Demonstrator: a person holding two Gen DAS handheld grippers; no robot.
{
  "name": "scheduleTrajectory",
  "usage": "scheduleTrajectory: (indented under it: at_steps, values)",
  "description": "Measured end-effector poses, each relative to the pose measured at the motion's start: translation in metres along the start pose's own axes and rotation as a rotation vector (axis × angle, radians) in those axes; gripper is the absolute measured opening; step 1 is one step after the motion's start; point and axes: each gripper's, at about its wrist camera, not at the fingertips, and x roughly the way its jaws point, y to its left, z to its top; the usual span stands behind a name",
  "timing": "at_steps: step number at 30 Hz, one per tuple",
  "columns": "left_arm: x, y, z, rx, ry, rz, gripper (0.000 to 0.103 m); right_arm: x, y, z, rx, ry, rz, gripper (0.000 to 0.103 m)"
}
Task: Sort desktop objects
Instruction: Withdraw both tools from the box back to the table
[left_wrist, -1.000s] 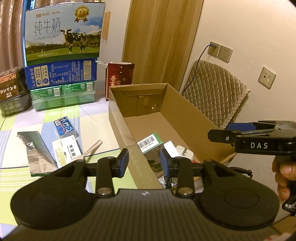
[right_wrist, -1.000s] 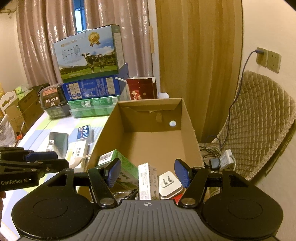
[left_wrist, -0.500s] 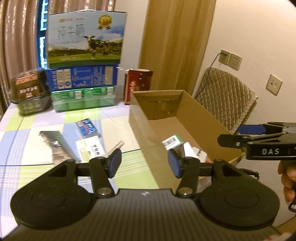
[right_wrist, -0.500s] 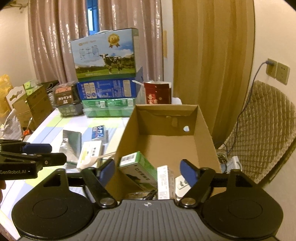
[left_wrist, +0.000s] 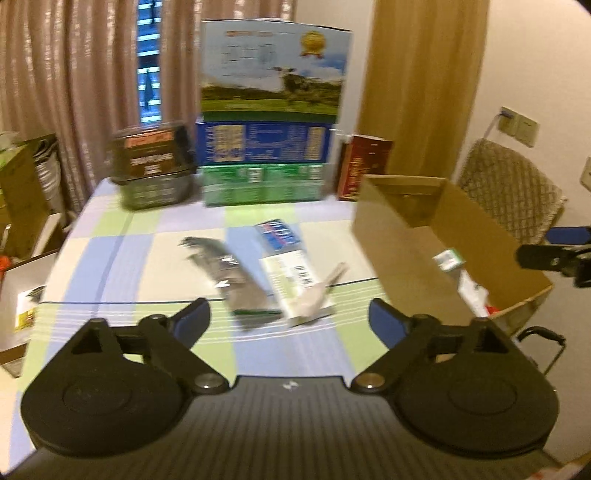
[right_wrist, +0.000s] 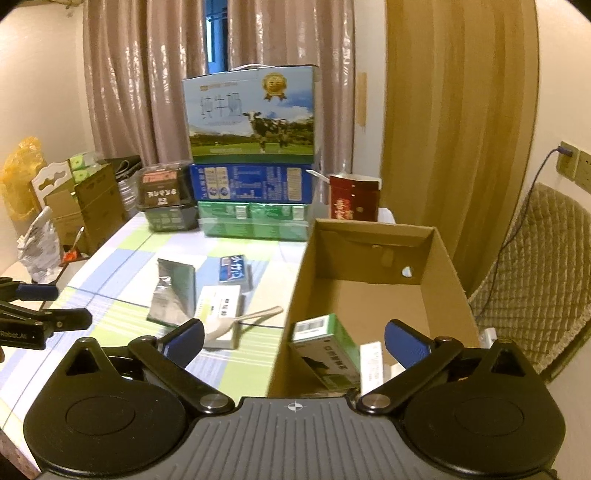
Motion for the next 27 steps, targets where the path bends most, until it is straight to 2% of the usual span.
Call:
scheduleTrajectory:
  at_steps: [10,27]
  values:
    - [-0.012,0.049,-0.017,-0.030,-0.001,0.107,0.102,0.005,0.038,0.007,-0.025,-0.009,0.064,0.101]
    - [0.005,0.082,-0.033,-0.069,0.044,0.108,0.102,0.040,0.105,0.005,-0.067,0.019,0.139,0.101]
